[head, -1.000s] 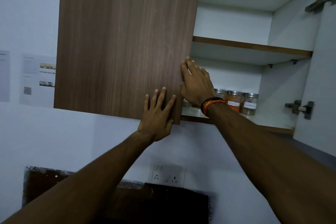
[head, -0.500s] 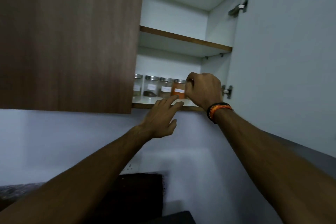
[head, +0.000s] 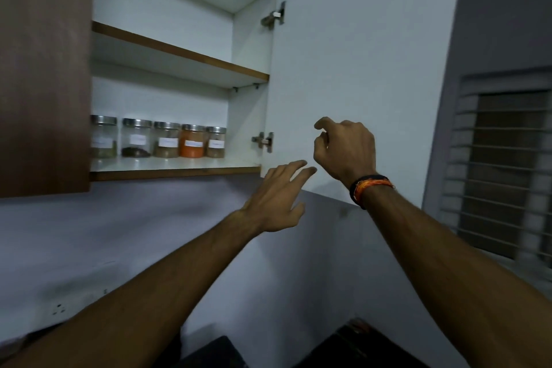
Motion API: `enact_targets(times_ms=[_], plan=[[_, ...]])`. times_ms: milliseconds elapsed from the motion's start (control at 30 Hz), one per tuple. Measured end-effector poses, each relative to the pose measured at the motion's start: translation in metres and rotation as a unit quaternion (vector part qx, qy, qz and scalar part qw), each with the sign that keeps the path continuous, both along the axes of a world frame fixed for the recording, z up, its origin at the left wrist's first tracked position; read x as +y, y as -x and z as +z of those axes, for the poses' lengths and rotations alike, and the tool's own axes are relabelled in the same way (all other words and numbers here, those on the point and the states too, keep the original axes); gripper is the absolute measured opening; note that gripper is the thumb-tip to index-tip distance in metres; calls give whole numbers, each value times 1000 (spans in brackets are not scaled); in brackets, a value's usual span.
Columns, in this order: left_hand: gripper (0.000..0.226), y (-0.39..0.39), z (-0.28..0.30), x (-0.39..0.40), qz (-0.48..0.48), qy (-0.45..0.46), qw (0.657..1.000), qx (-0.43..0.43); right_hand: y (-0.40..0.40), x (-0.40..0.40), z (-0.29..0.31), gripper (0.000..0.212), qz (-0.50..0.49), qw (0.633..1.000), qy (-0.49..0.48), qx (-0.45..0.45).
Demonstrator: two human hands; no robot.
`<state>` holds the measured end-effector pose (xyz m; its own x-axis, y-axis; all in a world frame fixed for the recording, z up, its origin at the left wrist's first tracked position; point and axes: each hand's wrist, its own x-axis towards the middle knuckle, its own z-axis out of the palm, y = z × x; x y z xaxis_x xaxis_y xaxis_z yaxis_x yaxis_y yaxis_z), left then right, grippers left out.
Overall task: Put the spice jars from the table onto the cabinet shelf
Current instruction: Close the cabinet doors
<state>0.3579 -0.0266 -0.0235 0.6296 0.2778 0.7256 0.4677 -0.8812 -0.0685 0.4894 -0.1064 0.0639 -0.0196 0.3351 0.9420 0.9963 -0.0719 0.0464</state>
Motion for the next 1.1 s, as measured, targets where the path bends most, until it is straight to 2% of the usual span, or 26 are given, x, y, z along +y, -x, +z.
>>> enact_targets(times_ms=[100, 200, 367, 533, 733, 900, 1100], plan=[[76, -39, 2, -19, -42, 6, 999, -26, -29, -21, 2, 30, -27, 999, -30, -1], [91, -82, 0, -38, -62, 50, 995, -64, -55, -40, 5, 31, -54, 998, -43, -8], [124, -148, -2, -68, -65, 100, 986, -118, -93, -66, 12, 34, -84, 995, -38, -26], [137, -185, 5, -86, -41, 102, 981, -162, -123, -78, 21, 37, -101, 991, -73, -46], [141, -196, 17, -85, 21, 136, 981, -137, -138, -68, 29, 30, -82, 992, -90, 25], [139, -192, 18, -88, -4, 159, 980, -117, -132, -59, 34, 34, -4, 987, -109, 121], [144, -154, 9, -93, -42, 154, 977, -141, -99, -69, 40, 40, 56, 974, -180, 125]])
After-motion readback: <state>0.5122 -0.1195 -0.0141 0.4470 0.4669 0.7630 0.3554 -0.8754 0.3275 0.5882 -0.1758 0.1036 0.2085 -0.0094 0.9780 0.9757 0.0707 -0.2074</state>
